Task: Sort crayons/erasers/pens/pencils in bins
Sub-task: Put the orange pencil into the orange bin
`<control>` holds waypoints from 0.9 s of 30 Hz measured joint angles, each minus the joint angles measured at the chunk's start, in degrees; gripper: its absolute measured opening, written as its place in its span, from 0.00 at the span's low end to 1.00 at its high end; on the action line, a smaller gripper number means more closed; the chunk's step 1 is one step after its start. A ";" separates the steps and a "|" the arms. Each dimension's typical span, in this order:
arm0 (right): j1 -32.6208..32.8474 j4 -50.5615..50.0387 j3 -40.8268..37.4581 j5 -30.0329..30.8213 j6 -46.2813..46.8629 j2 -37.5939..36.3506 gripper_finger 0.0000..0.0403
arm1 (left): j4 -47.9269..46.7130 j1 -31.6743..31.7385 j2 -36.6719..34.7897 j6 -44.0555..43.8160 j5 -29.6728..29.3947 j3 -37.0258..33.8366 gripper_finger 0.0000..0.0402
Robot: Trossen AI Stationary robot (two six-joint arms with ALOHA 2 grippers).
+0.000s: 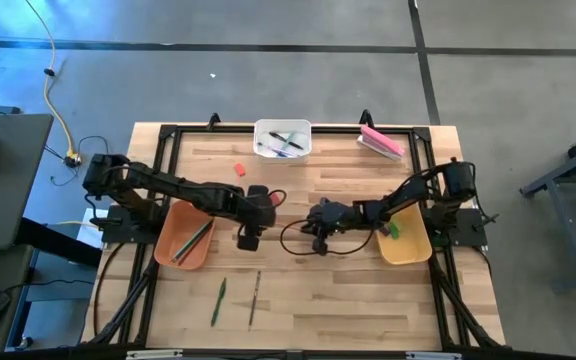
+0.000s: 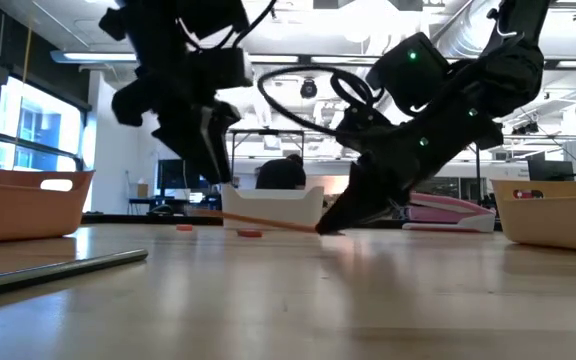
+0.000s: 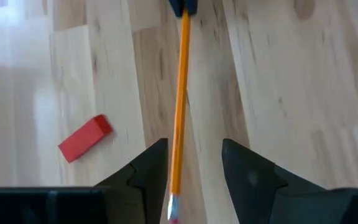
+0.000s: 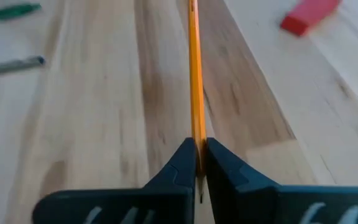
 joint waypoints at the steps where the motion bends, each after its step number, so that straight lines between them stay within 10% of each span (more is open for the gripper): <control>1: 0.00 0.48 0.11 -0.04 0.01 -0.06 0.01 | -0.04 -0.07 0.00 -0.49 -0.07 0.38 0.35; 27: 4.91 -12.46 13.67 5.30 -4.99 -0.27 0.01 | -12.90 -0.68 4.93 -4.71 3.83 8.92 0.34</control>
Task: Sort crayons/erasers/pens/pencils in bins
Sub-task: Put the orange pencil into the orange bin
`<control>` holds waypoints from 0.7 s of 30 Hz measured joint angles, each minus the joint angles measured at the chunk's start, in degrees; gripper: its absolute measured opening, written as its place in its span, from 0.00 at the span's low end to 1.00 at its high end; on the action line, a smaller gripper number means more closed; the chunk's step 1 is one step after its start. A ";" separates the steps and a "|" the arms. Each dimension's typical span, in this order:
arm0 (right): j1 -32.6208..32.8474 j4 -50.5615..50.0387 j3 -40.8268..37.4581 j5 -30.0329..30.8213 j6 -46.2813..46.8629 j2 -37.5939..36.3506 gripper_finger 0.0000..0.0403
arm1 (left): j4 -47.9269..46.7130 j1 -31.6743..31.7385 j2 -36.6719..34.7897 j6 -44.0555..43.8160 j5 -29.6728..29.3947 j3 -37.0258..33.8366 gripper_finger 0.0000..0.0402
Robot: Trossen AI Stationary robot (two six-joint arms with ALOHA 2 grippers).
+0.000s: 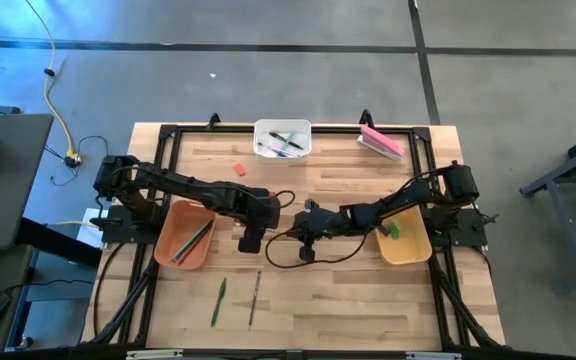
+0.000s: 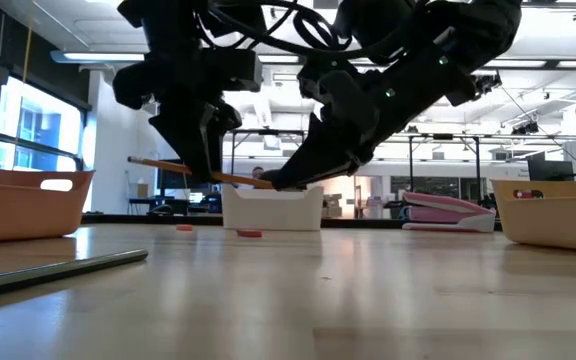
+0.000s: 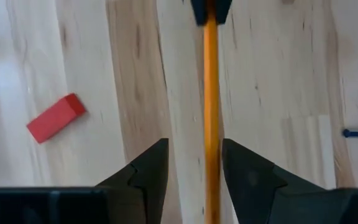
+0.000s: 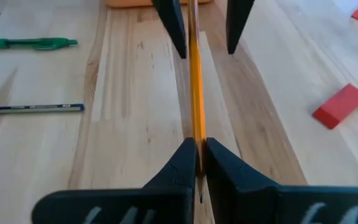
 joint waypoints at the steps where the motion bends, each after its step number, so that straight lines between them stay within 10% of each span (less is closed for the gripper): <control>1: 0.01 -0.03 0.00 0.01 0.00 0.00 0.01 | -0.43 0.00 0.06 -0.04 0.01 0.00 0.33; 14: 0.23 0.02 0.00 0.32 0.94 0.00 0.02 | -1.05 0.00 0.08 -0.22 0.75 0.00 0.03; 21: 1.06 -4.83 0.00 1.53 3.14 -4.64 0.19 | -1.34 0.82 0.08 -5.61 0.17 -0.09 0.02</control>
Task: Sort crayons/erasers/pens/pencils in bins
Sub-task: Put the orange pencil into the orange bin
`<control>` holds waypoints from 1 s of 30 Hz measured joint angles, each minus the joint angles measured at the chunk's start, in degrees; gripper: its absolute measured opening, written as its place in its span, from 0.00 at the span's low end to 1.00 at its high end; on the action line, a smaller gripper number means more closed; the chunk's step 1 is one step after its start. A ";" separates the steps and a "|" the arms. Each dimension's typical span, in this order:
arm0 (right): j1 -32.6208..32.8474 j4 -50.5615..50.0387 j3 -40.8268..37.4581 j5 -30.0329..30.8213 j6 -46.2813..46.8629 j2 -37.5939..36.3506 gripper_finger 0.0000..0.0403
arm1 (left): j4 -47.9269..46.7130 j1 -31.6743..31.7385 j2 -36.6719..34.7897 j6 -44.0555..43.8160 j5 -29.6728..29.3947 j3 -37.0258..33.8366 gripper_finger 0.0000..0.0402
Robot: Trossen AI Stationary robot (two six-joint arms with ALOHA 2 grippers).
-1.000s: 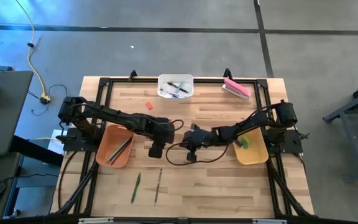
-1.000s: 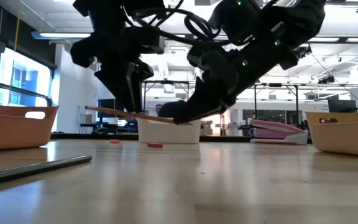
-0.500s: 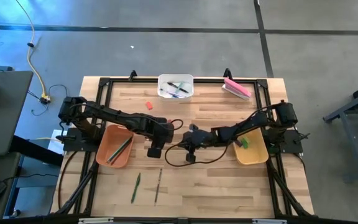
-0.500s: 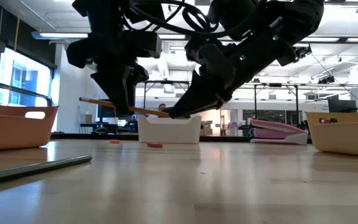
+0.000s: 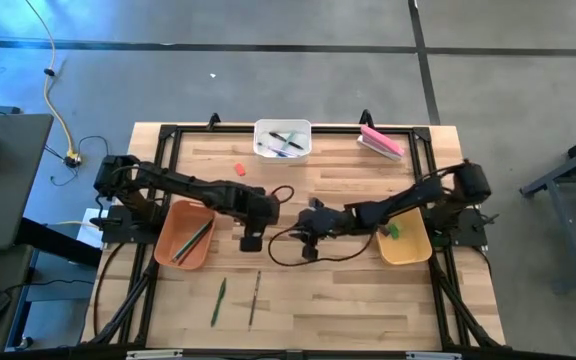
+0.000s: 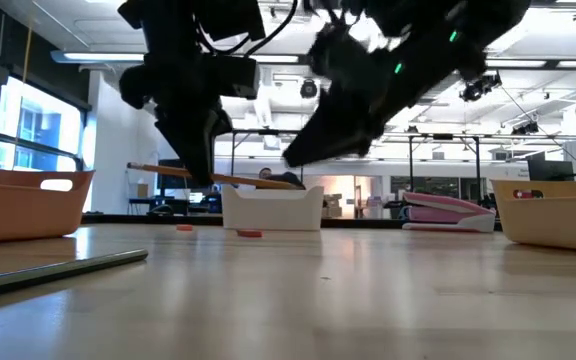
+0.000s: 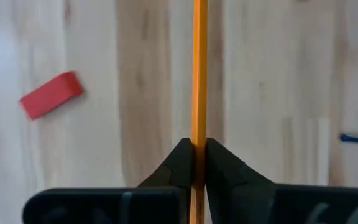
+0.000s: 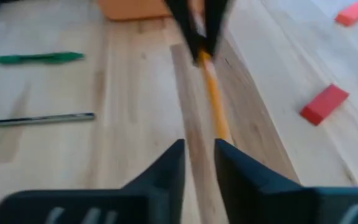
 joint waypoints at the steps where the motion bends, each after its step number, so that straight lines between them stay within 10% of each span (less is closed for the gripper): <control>1: 0.27 -1.55 0.00 0.31 -0.19 -1.43 0.22 | 0.13 0.03 0.00 -1.01 -0.29 -0.13 0.01; 10: 1.65 -5.84 -6.60 2.10 -8.08 -15.41 0.36 | 3.04 -0.83 -2.36 -10.40 -1.54 -5.85 0.01; 21: 1.71 19.21 -26.95 4.50 -5.66 -22.78 0.02 | -7.46 -6.33 -18.68 -25.46 -8.63 -8.05 0.00; 30: 3.85 21.32 -27.58 7.79 -7.37 -22.50 0.01 | -29.31 -20.86 -31.39 -56.78 -19.05 -8.03 0.00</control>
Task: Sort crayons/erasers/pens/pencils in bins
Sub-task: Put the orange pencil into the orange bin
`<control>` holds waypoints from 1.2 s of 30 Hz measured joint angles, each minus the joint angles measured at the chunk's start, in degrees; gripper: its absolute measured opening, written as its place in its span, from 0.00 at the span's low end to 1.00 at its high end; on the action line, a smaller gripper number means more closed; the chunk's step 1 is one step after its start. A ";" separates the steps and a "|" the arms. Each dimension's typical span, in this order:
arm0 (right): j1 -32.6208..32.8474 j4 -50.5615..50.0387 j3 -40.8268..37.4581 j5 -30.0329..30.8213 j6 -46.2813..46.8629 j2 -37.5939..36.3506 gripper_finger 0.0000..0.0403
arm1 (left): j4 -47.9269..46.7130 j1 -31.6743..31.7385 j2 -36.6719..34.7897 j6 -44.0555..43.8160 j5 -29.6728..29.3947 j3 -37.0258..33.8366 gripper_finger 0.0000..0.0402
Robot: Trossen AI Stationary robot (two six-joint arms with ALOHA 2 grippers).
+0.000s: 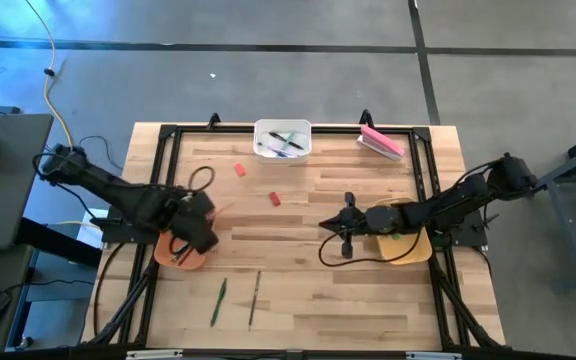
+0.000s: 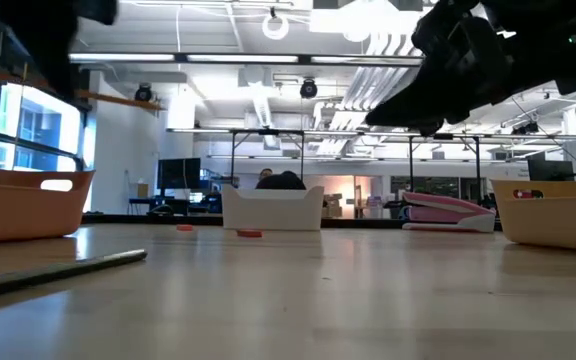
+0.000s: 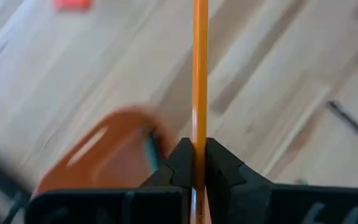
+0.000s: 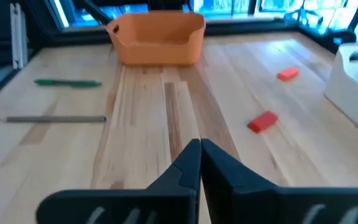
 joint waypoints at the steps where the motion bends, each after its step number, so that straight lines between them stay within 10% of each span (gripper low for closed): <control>1: 0.03 0.80 0.02 0.00 -0.28 0.11 0.01 | -2.36 -1.90 -0.72 -3.40 -0.78 -0.06 0.00; 15: 0.39 2.05 0.09 0.11 -1.37 0.17 0.00 | -6.94 -19.08 -3.68 -34.11 -4.21 -12.60 0.00; 36: 0.43 2.43 0.09 0.11 -1.68 0.19 0.00 | -3.42 -18.05 4.37 -41.67 -0.26 -14.35 0.00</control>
